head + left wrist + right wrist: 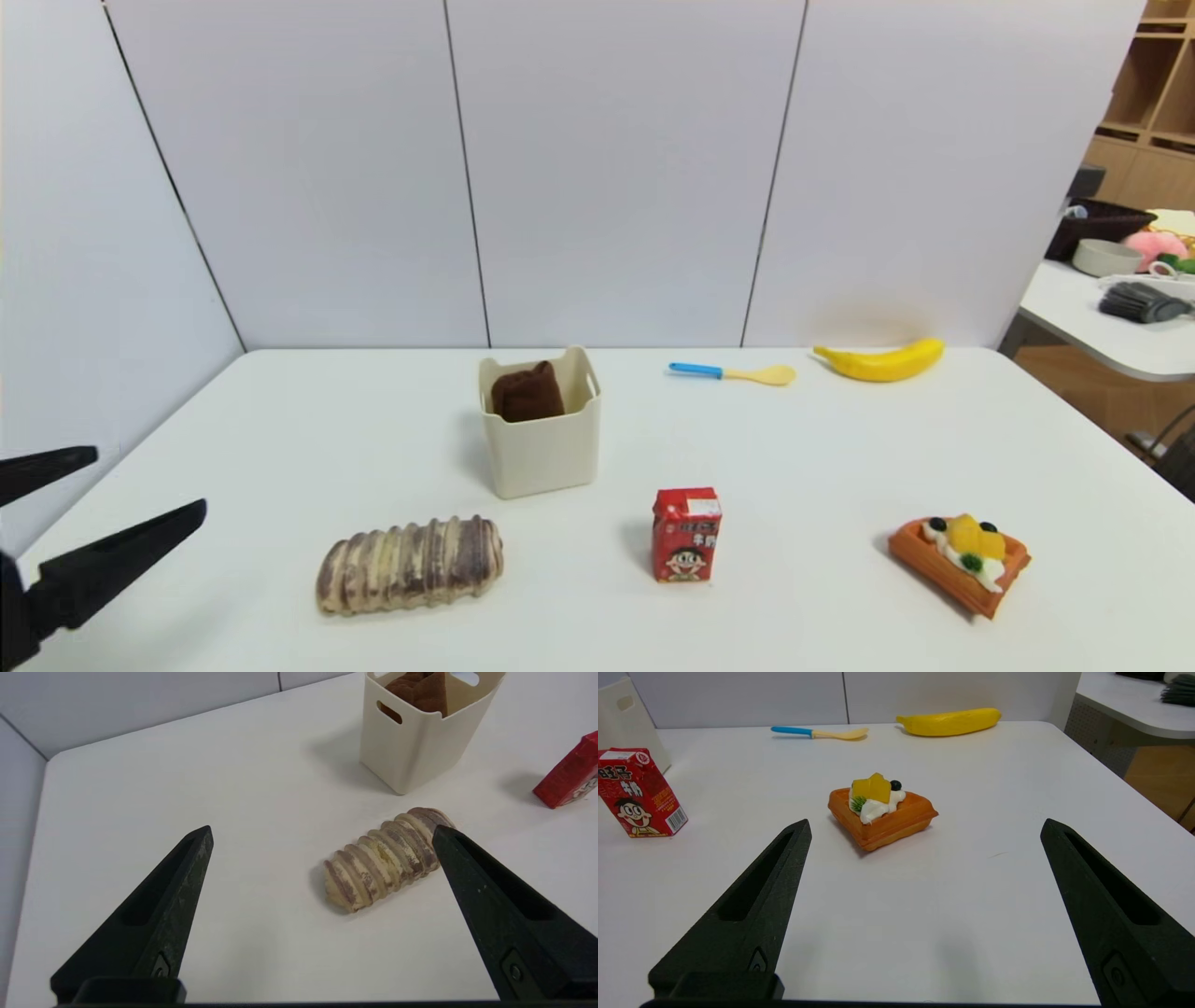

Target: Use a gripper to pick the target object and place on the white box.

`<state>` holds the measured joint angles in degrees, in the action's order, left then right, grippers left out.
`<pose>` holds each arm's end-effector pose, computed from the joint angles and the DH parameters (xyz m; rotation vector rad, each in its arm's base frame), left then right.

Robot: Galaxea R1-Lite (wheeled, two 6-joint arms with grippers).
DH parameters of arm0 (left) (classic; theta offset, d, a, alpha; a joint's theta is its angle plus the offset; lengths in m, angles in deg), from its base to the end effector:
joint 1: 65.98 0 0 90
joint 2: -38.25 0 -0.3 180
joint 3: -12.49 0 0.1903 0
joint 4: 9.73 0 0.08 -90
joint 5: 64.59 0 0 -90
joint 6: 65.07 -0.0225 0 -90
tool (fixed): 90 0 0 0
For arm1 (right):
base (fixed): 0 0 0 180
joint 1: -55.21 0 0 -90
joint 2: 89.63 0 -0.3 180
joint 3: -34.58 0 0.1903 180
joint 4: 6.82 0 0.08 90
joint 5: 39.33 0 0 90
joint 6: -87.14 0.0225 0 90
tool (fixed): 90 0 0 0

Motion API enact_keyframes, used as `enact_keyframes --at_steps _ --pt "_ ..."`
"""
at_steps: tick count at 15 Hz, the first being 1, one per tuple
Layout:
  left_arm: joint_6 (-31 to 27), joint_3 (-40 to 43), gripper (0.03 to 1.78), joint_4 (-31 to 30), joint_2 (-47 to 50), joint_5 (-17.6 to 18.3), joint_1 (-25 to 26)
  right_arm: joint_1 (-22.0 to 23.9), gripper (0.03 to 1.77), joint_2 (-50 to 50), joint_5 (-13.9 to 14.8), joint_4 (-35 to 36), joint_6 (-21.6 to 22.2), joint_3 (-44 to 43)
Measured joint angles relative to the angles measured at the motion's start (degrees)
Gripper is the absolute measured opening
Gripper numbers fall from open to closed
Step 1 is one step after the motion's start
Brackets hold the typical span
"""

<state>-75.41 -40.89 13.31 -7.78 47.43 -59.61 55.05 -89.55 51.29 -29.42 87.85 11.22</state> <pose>0.0780 0.0002 0.2130 0.1109 0.2408 -0.2944 -0.0229 -0.0003 0.0768 0.0125 -0.0147 -0.0079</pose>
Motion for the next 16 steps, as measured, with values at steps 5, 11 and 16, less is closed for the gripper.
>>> enact_keyframes --at_steps 5,11,16 --pt "0.11 8.90 1.69 -0.13 16.63 -1.05 1.99 0.00 1.70 0.00 0.00 -0.02 0.00 0.00" --pt "-2.63 15.98 1.69 -1.04 29.00 -0.91 4.24 0.00 1.70 0.00 0.00 0.00 0.00 0.00" --pt "0.04 16.35 1.69 -1.21 30.63 -1.93 -1.07 0.00 1.70 0.00 0.00 -0.02 -0.02 0.00"
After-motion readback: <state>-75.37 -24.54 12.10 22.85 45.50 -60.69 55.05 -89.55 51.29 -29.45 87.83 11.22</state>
